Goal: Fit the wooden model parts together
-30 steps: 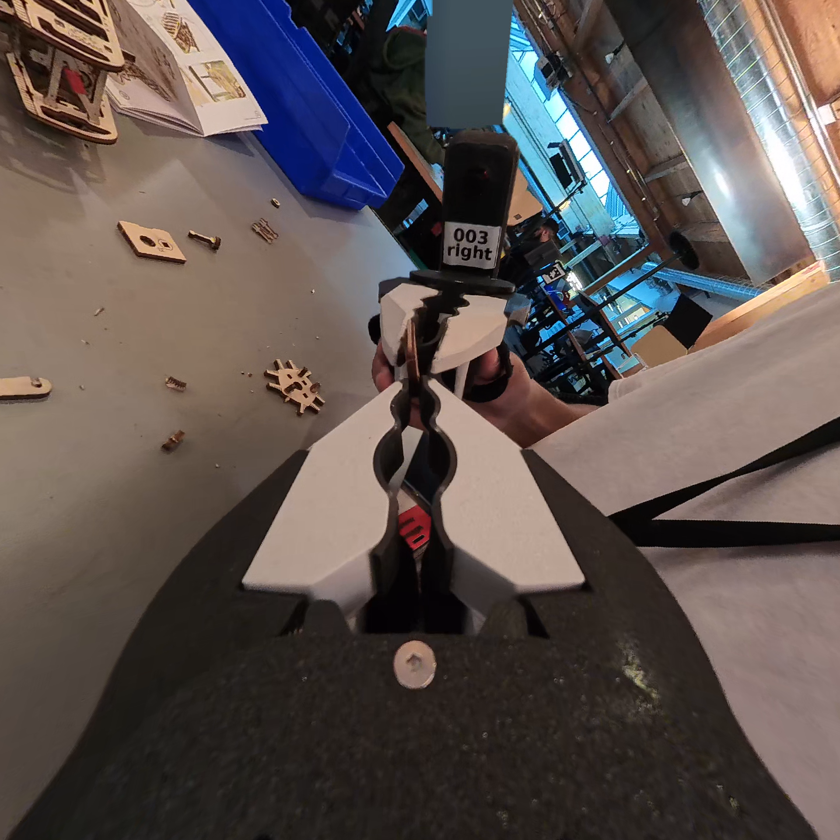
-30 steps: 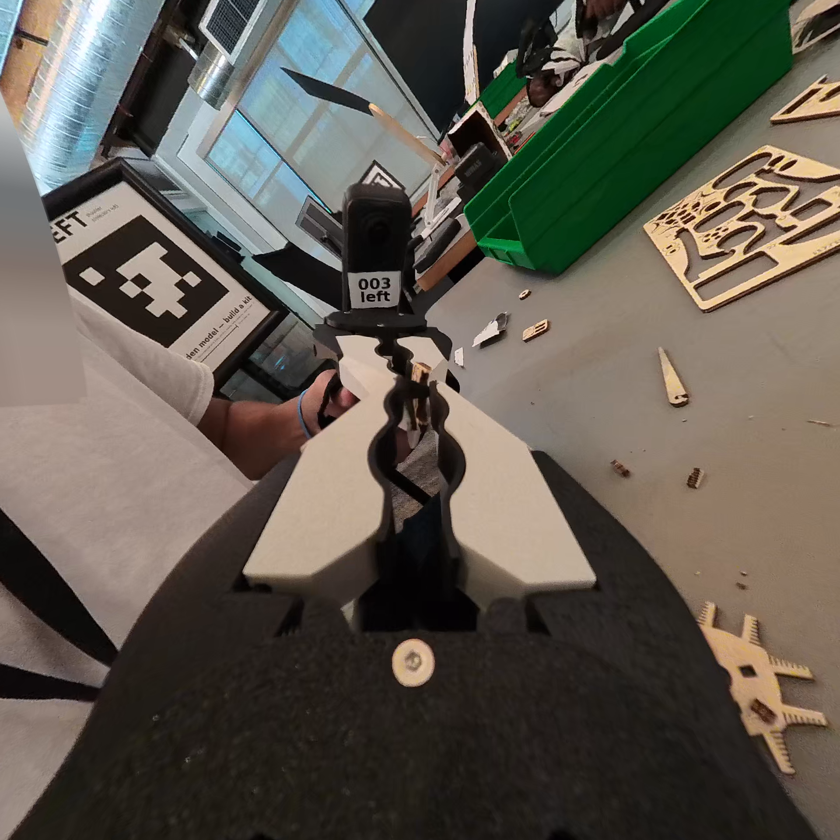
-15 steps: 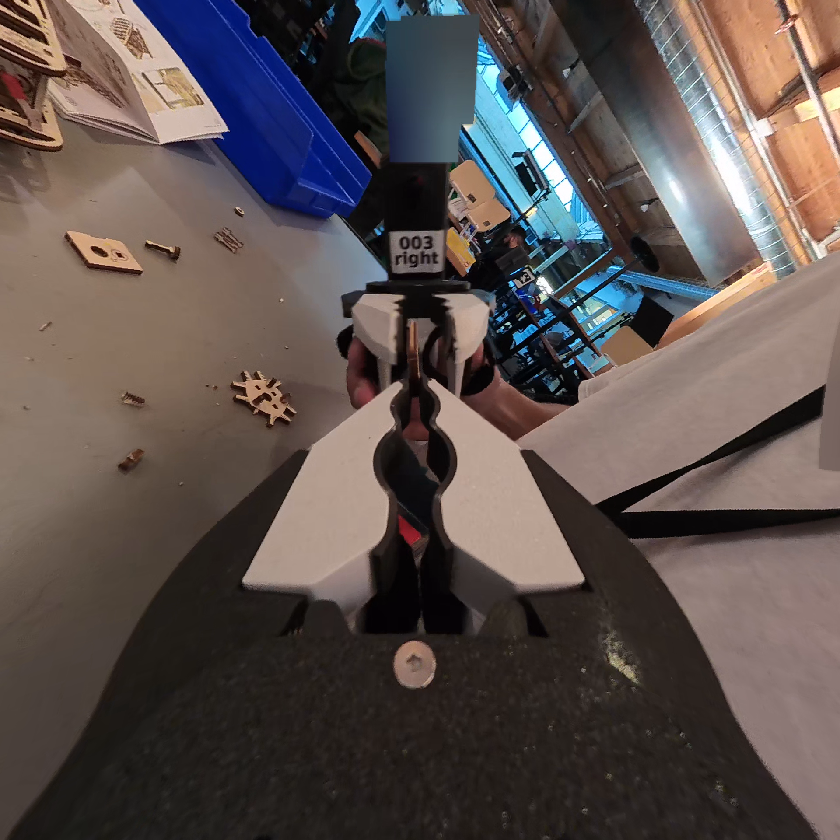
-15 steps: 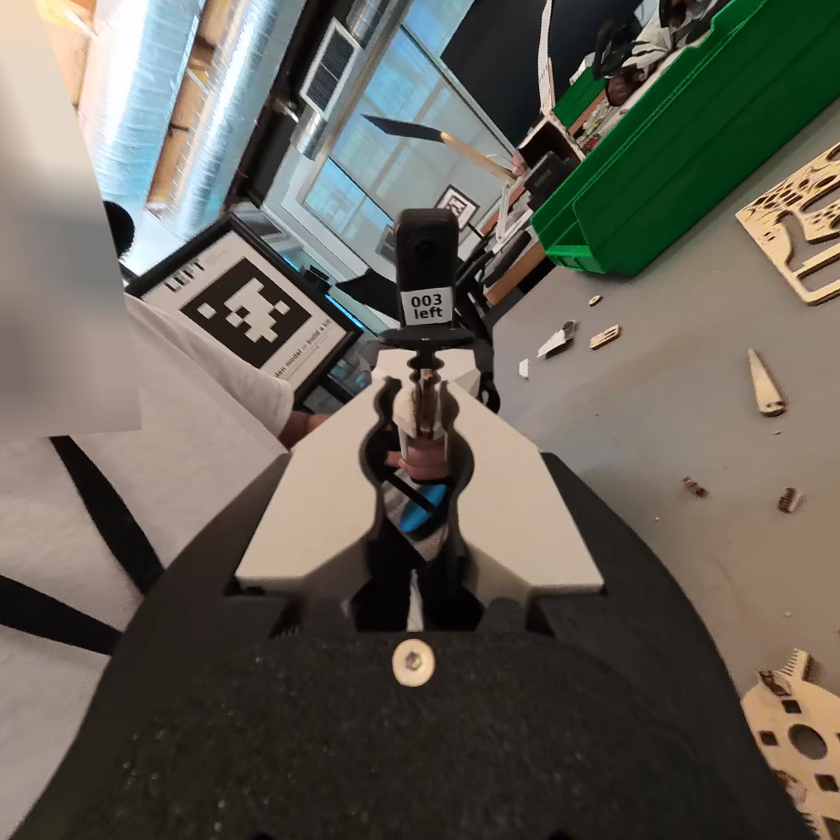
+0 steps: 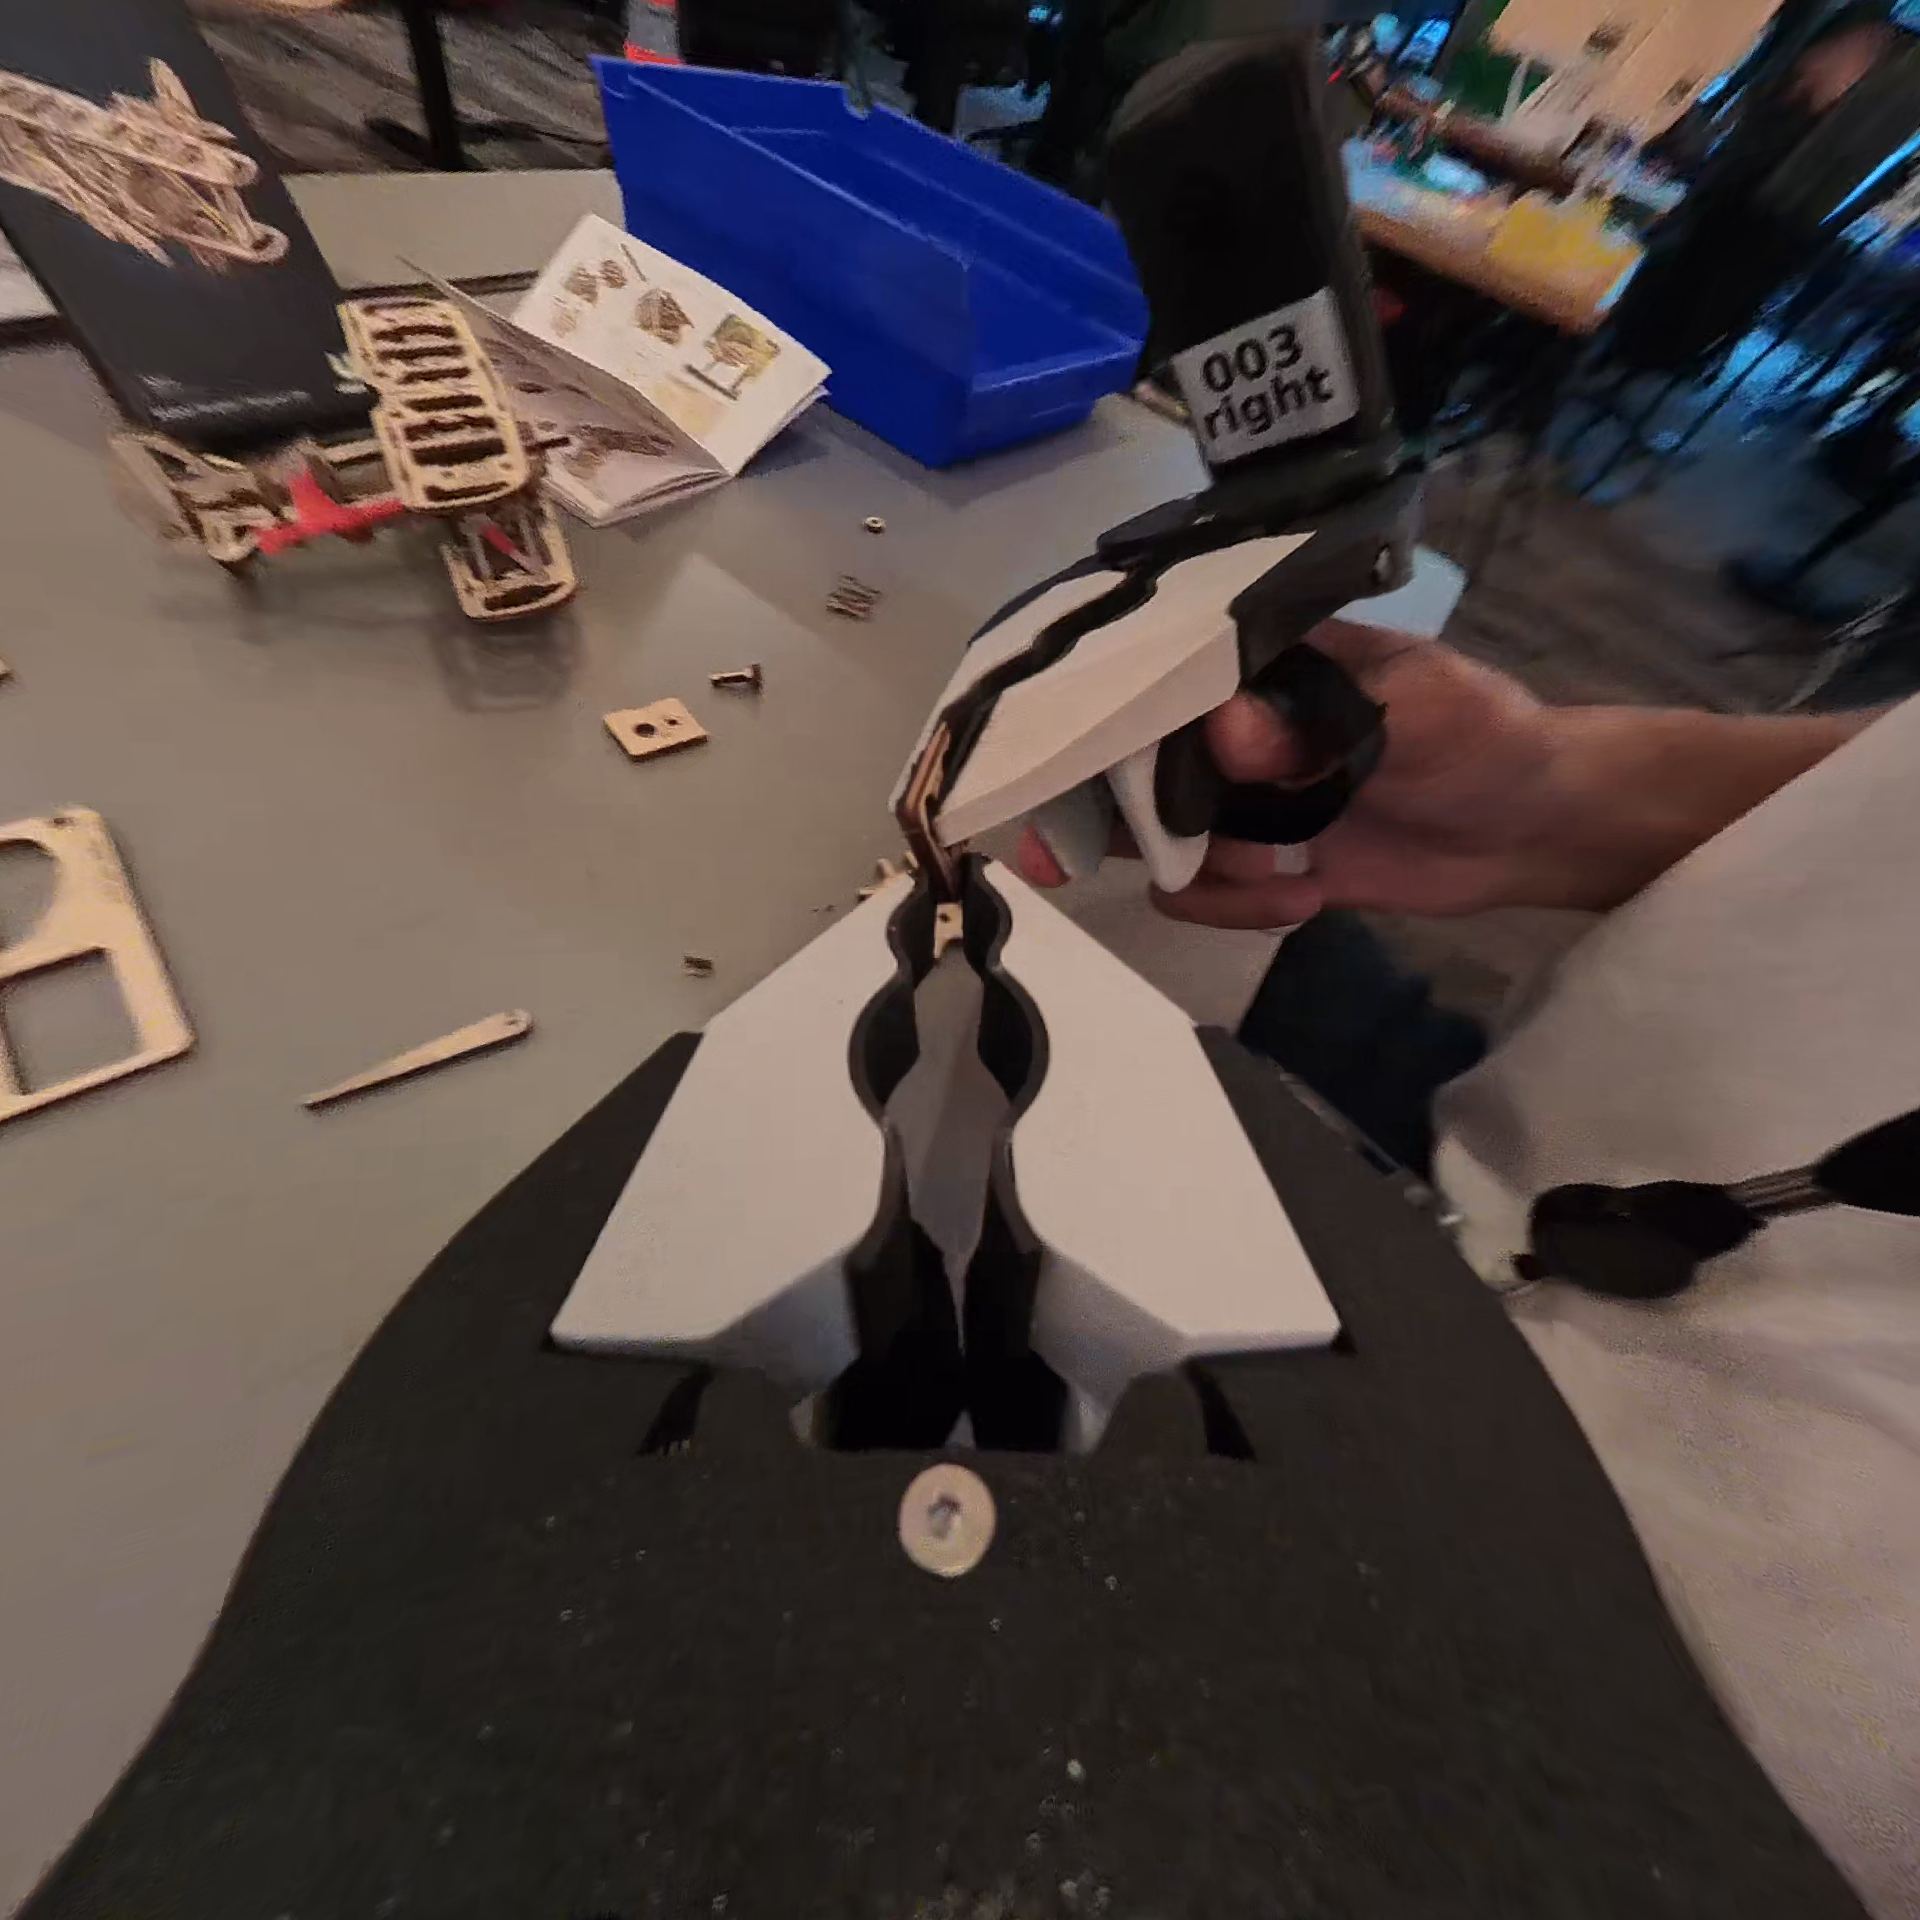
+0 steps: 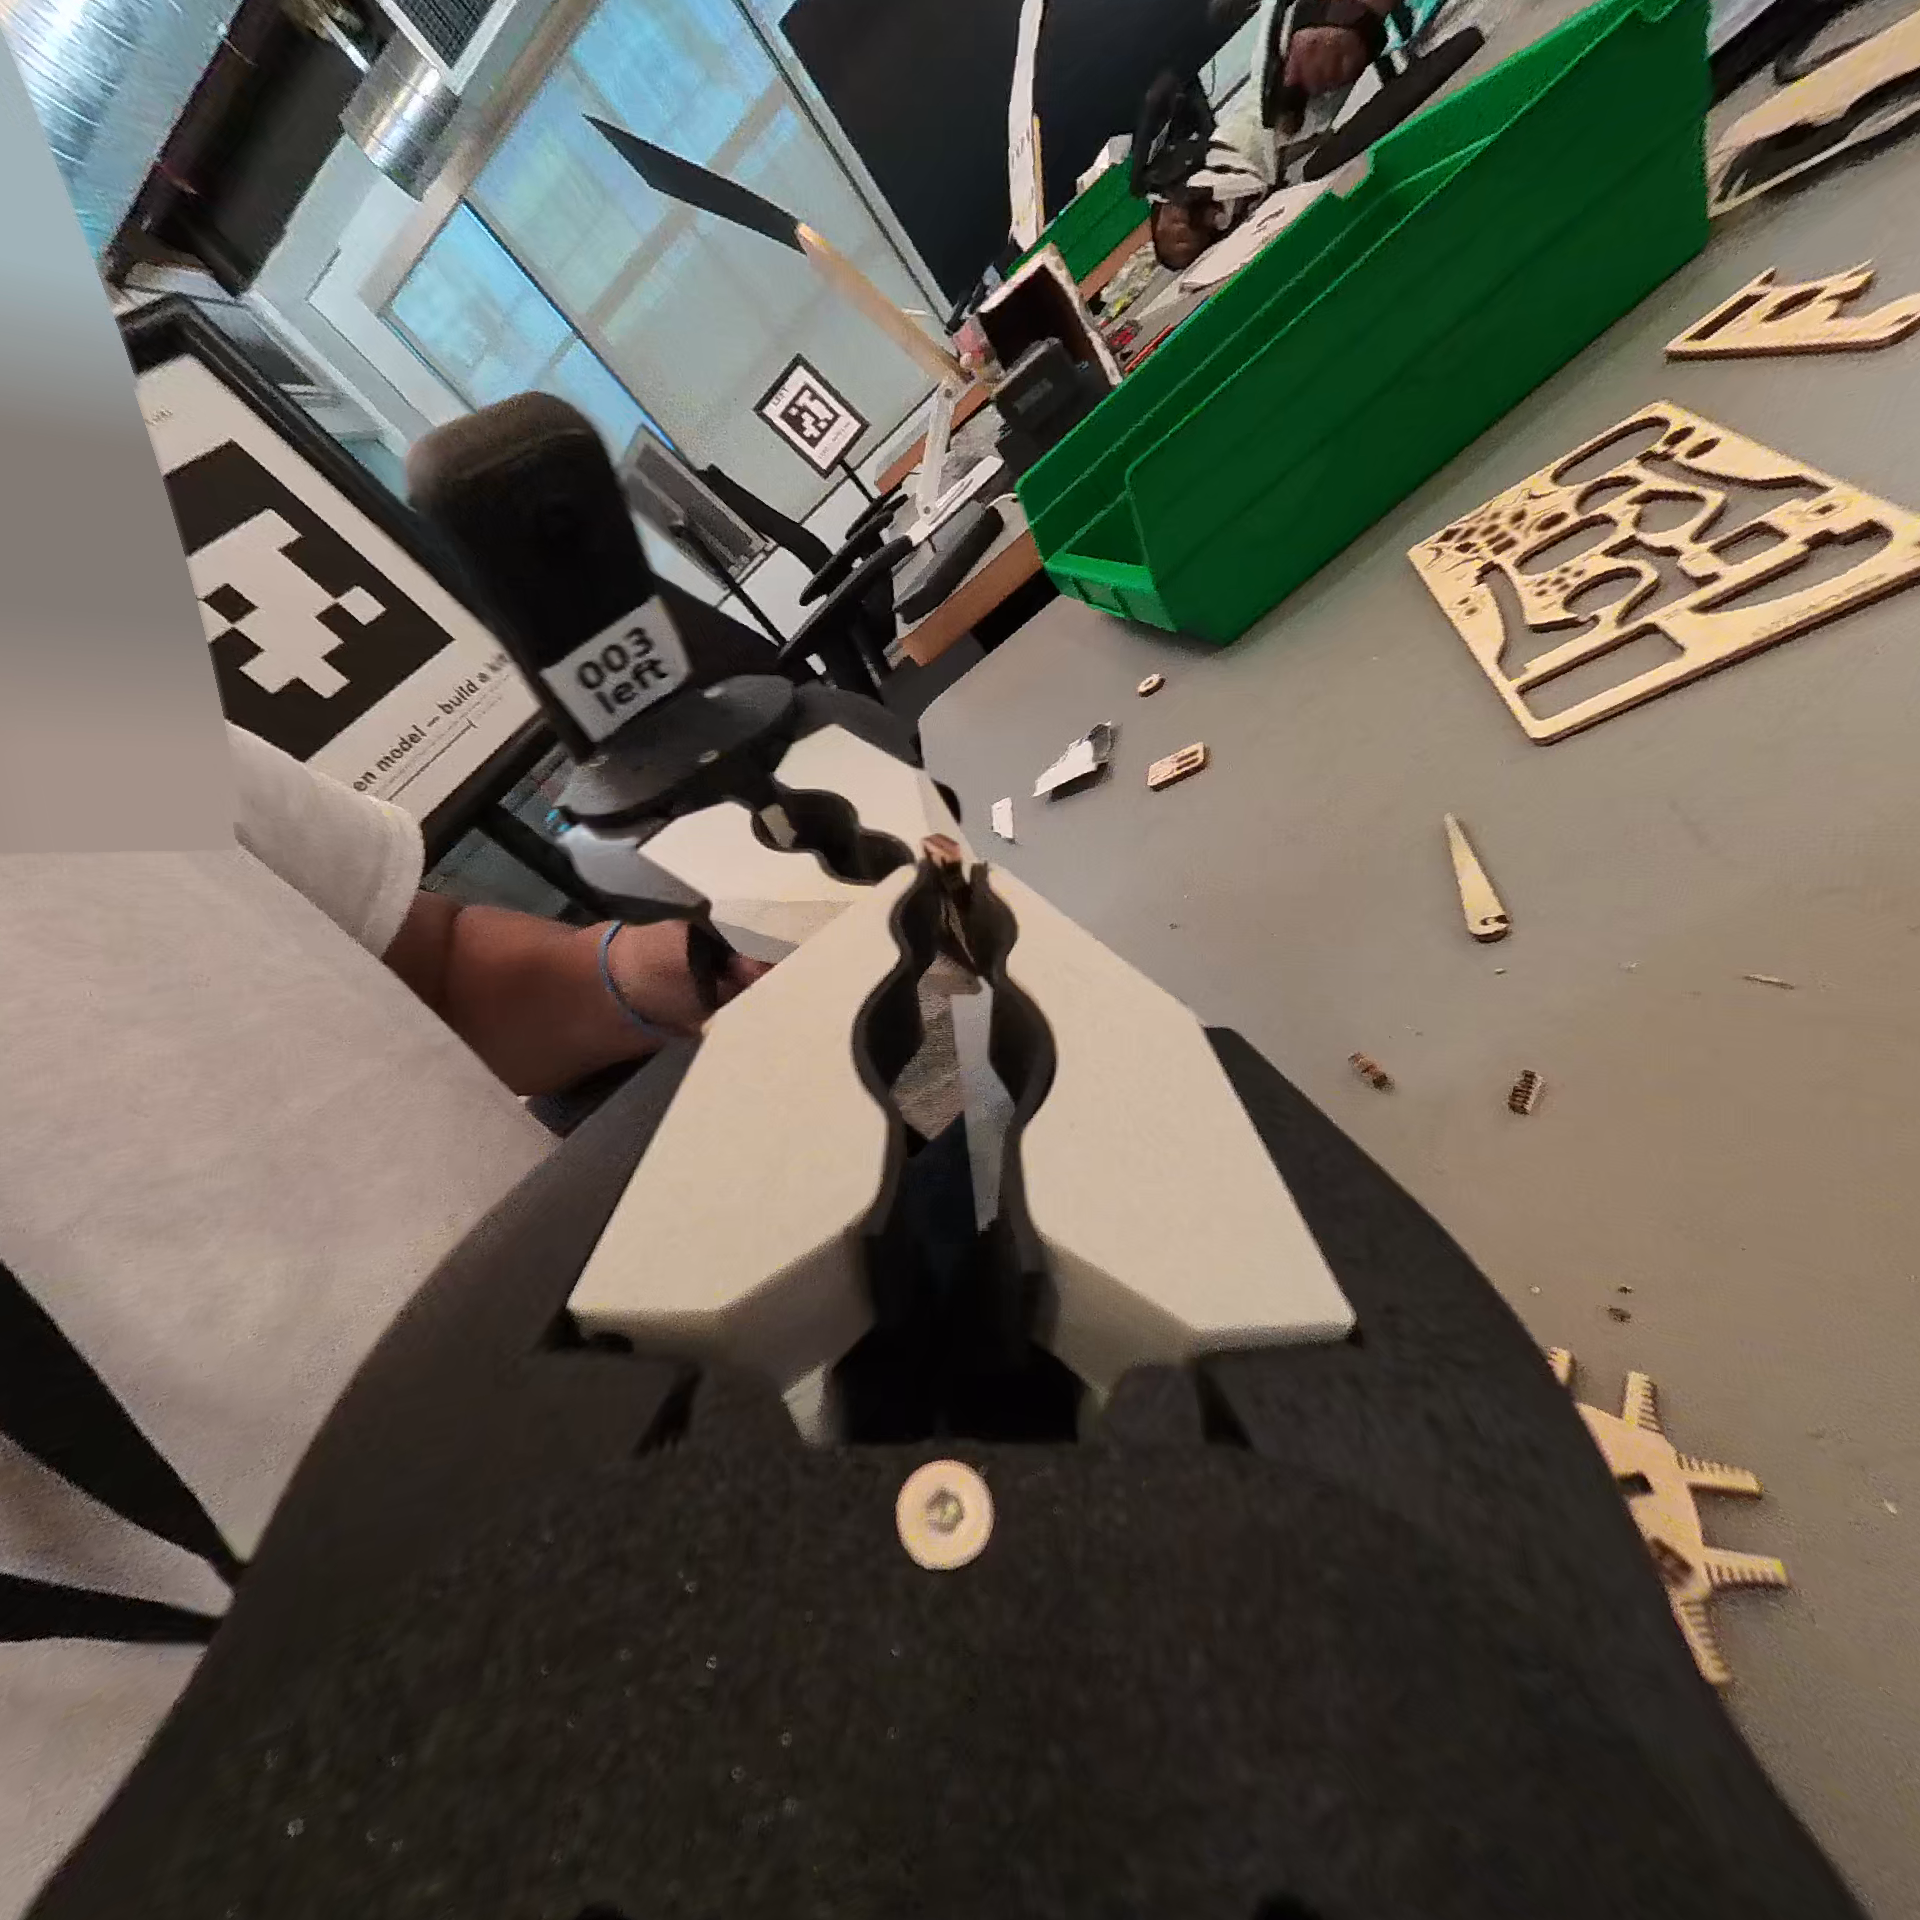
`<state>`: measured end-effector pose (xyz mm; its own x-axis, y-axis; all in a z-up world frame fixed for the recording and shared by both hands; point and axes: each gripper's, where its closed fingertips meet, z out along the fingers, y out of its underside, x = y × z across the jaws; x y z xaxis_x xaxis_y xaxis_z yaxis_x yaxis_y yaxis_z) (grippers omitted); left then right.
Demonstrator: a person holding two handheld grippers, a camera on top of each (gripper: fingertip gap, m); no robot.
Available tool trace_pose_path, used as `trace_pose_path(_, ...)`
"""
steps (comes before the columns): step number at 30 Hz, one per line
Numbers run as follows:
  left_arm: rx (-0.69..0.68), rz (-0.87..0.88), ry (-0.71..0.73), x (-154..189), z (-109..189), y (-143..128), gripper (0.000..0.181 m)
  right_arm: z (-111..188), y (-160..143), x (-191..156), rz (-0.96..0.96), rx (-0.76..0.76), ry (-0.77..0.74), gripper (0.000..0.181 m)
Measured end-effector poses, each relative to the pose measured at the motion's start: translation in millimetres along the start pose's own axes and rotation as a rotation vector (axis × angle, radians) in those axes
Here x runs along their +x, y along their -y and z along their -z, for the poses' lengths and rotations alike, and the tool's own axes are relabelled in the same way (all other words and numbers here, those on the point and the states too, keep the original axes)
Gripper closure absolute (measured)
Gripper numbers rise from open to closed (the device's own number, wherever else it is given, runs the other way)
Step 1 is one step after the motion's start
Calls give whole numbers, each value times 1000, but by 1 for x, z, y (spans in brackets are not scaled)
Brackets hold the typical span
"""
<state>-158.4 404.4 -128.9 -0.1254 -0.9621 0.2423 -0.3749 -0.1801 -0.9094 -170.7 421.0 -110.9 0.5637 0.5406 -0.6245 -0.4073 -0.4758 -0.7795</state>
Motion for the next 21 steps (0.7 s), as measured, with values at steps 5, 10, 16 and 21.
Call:
trace_pose_path(5,-58,-208,162,-7,-1,-3,177,-1,-1,2,127,1,-127,177)
trace_pose_path(10,-95,-344,262,-11,-3,-5,177,-1,-1,6,204,21,-245,177)
trace_pose_path(16,-60,-296,196,-9,-5,-4,175,2,0,6,68,49,-121,179)
trace_pose_path(21,-34,-92,33,-7,4,-6,166,6,-13,18,-69,-39,-11,179)
